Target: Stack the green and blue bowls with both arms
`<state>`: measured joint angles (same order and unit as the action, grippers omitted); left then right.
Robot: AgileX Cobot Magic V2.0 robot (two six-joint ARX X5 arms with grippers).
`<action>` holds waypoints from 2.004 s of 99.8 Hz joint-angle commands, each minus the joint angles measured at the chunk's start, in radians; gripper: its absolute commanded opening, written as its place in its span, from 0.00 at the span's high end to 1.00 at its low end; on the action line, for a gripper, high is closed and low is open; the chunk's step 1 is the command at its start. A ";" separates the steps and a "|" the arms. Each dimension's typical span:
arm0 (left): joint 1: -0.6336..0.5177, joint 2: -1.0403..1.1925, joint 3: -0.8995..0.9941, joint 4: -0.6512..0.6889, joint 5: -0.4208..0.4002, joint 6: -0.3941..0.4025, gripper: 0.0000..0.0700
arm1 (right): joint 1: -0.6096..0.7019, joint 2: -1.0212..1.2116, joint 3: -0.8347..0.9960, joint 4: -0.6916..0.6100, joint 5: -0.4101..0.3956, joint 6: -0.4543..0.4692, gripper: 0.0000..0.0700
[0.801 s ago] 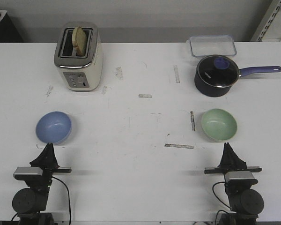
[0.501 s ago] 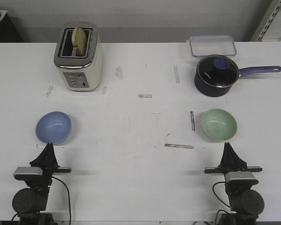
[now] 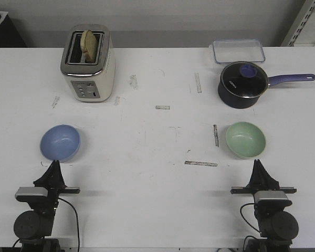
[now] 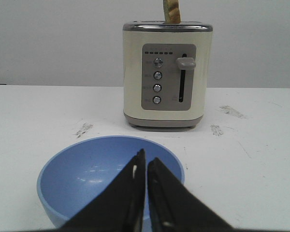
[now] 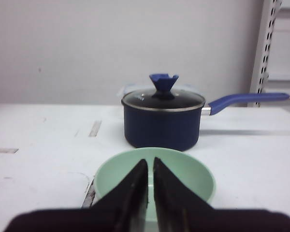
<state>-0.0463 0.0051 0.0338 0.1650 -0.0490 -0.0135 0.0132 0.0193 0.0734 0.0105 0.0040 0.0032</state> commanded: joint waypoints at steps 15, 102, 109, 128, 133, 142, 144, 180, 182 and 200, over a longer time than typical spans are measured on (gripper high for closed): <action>0.000 -0.002 -0.021 0.015 -0.001 -0.002 1.00 | 0.001 0.074 0.108 -0.026 -0.003 -0.004 0.99; 0.000 -0.002 -0.021 0.015 -0.001 -0.002 1.00 | 0.001 0.703 0.674 -0.488 0.004 0.113 0.99; 0.000 -0.002 -0.021 0.015 0.000 -0.002 1.00 | 0.001 0.763 0.720 -0.529 0.003 0.113 0.99; 0.000 -0.002 -0.021 0.015 0.000 -0.002 1.00 | -0.015 0.919 0.823 -0.579 -0.001 0.113 0.98; 0.000 -0.002 -0.021 0.015 0.000 -0.002 1.00 | -0.029 0.960 0.850 -0.594 -0.005 0.113 0.94; 0.000 -0.002 -0.021 0.015 0.000 -0.002 1.00 | -0.062 1.031 0.895 -0.614 -0.006 0.114 0.74; 0.000 -0.002 -0.021 0.015 0.000 -0.002 1.00 | -0.071 1.045 0.904 -0.617 -0.007 0.114 0.70; 0.000 -0.002 -0.021 0.015 -0.001 -0.002 1.00 | -0.228 1.264 1.056 -0.725 -0.147 0.135 0.24; 0.000 -0.002 -0.021 0.015 0.000 -0.002 1.00 | -0.233 1.275 1.063 -0.731 -0.148 0.135 0.24; 0.000 -0.002 -0.021 0.015 0.000 -0.002 1.00 | -0.290 1.366 1.094 -0.786 -0.211 0.132 0.24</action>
<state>-0.0463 0.0051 0.0338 0.1650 -0.0490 -0.0135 -0.2607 1.3468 1.1442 -0.7612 -0.1833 0.1287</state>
